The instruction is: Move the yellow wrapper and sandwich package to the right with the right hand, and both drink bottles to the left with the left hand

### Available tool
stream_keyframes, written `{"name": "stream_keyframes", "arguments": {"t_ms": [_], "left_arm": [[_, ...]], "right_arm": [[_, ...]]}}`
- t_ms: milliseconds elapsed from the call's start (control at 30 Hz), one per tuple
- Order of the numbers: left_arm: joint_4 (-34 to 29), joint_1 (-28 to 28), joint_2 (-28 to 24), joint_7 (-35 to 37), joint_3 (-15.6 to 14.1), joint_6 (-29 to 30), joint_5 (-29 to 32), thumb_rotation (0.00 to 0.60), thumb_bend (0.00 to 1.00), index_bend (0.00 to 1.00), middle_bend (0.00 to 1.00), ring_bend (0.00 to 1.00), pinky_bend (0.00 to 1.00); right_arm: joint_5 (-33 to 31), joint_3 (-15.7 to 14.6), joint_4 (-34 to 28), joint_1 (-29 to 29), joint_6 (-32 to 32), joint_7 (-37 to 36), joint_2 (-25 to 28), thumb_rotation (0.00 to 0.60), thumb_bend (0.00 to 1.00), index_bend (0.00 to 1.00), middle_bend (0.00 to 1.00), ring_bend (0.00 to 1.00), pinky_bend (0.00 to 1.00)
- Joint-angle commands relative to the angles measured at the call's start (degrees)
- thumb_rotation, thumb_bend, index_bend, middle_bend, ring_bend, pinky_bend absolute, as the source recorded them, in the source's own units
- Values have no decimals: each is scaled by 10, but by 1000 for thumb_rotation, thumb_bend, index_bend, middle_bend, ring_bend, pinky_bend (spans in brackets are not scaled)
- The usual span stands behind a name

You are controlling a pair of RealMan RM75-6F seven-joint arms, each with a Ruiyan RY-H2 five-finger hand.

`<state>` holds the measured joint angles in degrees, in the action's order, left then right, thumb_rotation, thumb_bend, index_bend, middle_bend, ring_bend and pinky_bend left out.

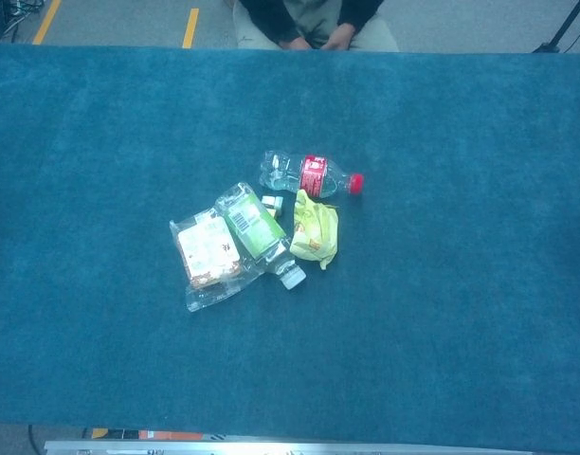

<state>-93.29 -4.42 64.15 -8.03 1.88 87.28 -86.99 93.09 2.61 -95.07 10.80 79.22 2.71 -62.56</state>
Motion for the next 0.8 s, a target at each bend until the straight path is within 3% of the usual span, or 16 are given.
{"name": "stream_keyframes", "arguments": {"t_ms": [33,300,533,800], "left_arm": [[-3,0,-2,-2,0,0,-1,600,394,261,243,164,136],[-9,0,-4,-8,1,-2,2,600,394,261,243,164,136],[-2,-1,-4,1,0,-8,5,600,394,261,243,164,136],[14,0,-1,16,0,-12,10,600,394,261,243,164,136]], "right_arm": [[20,6,-20,30,-29,7,-1,600,27,458,428,381,413],[46,15,-64,112,-128,50,-20,600,0,421,428,381,413],[20,25,-81,163,-205,149,-68,600,0,398,425,368,412],[-83,40,-107,202,-272,270,-123,591,0,325,237,193,339]]}}
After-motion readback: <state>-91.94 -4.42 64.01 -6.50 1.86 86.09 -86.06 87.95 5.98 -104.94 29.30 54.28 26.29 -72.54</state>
